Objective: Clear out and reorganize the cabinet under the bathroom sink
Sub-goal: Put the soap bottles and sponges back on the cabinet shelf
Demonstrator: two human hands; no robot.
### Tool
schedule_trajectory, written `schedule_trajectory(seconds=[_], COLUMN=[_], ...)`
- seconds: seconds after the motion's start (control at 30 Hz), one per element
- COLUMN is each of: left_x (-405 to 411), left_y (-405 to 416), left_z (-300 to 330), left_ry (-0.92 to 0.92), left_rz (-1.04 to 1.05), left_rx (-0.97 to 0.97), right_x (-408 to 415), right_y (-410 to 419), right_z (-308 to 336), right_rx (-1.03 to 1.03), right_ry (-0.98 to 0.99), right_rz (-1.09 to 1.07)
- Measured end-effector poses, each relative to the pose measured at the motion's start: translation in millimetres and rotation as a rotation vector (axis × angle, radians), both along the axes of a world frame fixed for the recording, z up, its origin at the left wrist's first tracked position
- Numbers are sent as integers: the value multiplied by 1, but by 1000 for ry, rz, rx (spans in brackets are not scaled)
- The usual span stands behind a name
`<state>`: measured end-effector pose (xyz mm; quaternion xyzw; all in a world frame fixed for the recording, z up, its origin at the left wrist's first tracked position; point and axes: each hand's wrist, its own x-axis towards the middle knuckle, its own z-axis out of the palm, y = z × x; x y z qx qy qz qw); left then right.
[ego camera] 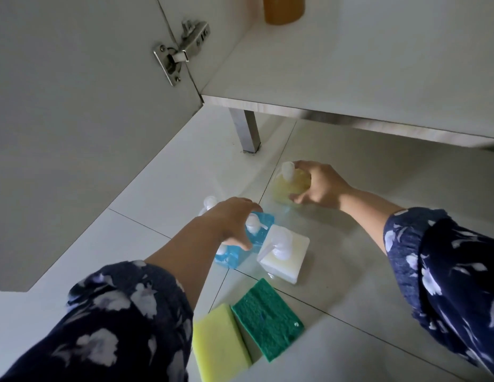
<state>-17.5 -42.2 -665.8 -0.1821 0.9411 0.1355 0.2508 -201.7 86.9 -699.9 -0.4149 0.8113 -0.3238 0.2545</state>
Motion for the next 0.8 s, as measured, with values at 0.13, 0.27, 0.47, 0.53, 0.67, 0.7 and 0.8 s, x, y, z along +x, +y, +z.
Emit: schedule_trajectory(seconds=[0.13,0.27,0.47,0.53,0.67,0.7,0.8], left_x=[9,20,19,19,10,5,-19], left_y=[-2,-8,-17,-19,-17,-18,-20], left_z=[14,44,101,127,136,139,151], left_ry=[146,388,617,715,825,850,893], left_rz=[130,311,458,500,580,594,581], left_rx=[23,97,247,332,442,474,542], right_x=[1,6,25,28,27,24,6], right_y=[19,31,37,36,37,39,43], right_z=[25,65,131,156,168,173,187], right_rx=[-20,-13,-79,-140,-179,-190,-235], right_ry=[63,122,208,210,165,167,179], right_rz=[-38,-31,6,2,10,-9,-70])
